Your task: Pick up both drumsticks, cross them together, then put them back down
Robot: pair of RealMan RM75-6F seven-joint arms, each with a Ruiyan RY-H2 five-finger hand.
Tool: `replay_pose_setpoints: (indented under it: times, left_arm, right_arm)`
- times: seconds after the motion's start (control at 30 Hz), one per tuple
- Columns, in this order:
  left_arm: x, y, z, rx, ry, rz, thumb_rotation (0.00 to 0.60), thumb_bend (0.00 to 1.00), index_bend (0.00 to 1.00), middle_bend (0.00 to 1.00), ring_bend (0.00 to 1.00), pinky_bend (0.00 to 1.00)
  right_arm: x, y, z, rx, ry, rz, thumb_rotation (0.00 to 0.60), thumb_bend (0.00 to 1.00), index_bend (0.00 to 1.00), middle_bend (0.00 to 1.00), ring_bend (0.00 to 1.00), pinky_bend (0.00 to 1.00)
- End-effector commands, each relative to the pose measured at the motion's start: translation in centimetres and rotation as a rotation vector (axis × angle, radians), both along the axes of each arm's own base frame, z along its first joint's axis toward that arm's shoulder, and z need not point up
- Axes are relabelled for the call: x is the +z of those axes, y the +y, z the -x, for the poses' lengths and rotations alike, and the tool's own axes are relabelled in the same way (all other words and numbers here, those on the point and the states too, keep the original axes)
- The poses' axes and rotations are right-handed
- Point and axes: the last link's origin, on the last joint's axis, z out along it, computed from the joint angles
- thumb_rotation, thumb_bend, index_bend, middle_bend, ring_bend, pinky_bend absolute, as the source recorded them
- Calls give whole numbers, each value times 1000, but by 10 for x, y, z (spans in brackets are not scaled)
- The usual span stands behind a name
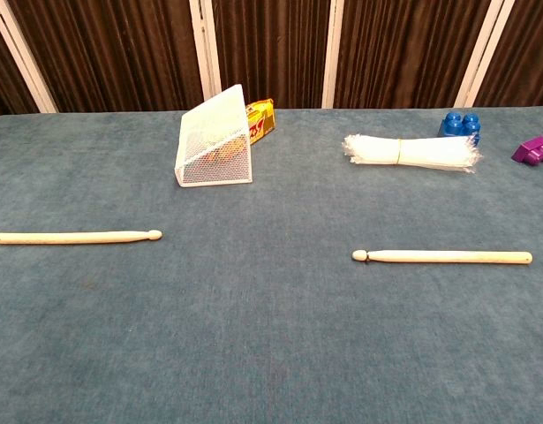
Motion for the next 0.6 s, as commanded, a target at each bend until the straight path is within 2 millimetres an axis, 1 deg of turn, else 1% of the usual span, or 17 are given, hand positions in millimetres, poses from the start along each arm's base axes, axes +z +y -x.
replay_pose_setpoints:
  times: [0.03, 0.13, 0.23, 0.33, 0.47, 0.6]
  left_arm:
    - [0, -1, -1, -2, 5, -3, 600, 290, 53, 0, 0, 0]
    - [-1, -2, -3, -4, 8, -3, 600, 290, 54, 0, 0, 0]
    - [-2, -3, -3, -6, 11, 2, 600, 290, 54, 0, 0, 0]
    - [-4, -2, -4, -8, 15, 7, 600, 290, 53, 0, 0, 0]
    - [-7, -2, -6, -10, 18, 17, 600, 290, 52, 0, 0, 0]
    - [-8, 0, -5, -5, 18, 22, 600, 290, 51, 0, 0, 0]
  right_arm:
    - [-1, 0, 0, -5, -4, -7, 600, 325, 151, 129, 120, 19]
    - [-3, 0, 0, -11, -13, -24, 600, 325, 156, 129, 120, 12]
    - [-4, 1, -2, -17, -32, -30, 600, 324, 192, 131, 120, 11]
    - [-7, 2, -8, -9, -65, -36, 600, 325, 233, 159, 124, 11]
    - [-20, 5, -21, 11, -105, -75, 600, 324, 274, 203, 147, 11]
    - [-33, 2, -35, 25, -102, -109, 600, 325, 292, 211, 151, 10]
